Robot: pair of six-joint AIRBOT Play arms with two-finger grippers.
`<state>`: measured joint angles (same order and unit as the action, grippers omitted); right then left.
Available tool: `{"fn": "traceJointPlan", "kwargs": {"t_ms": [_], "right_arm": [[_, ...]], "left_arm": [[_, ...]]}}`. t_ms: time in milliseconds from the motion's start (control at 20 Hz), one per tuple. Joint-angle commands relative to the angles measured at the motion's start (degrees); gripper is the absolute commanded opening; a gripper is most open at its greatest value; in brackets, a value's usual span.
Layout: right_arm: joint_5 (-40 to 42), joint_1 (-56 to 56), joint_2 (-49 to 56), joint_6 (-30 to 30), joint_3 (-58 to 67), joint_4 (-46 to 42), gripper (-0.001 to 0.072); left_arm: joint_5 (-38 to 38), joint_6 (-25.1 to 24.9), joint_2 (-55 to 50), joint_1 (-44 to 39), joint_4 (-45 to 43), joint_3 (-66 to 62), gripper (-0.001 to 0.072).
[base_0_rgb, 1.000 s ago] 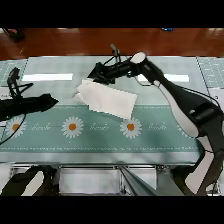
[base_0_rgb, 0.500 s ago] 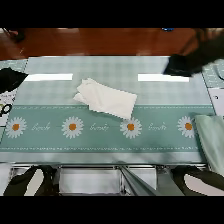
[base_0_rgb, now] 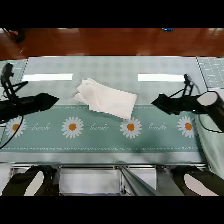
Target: Fold the shirts.
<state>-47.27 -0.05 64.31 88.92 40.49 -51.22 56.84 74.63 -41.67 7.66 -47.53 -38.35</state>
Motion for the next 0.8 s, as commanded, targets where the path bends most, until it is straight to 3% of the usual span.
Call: {"fn": "traceJointPlan", "kwargs": {"t_ms": [0,100,400,500,550,750], "right_arm": [[1.2,1.7,12.7,-15.8,-0.8,24.2,0.0417],[-0.7,3.8,19.3,-18.7,2.2,28.0,0.0417],[-4.9,10.2,30.2,-19.1,14.6,28.2,0.0391],[-6.3,12.0,31.6,-19.1,19.2,28.2,0.0179],[-6.8,12.7,31.5,-20.1,21.6,28.1,0.0023],[-14.8,13.4,30.8,-18.8,35.7,25.9,0.0027]], "left_arm": [[-1.8,0.6,-0.9,-2.6,0.0,3.6,0.0022],[-2.0,0.6,-1.2,-2.6,0.0,3.6,0.0023],[-2.4,0.6,-1.2,-2.6,0.0,3.6,0.0023],[-2.4,1.1,-1.2,-2.6,0.0,3.6,0.0023],[-2.4,1.3,-1.2,-2.6,0.0,3.6,0.0022],[-2.5,1.3,-1.2,-2.6,0.0,3.6,0.0023]]}}
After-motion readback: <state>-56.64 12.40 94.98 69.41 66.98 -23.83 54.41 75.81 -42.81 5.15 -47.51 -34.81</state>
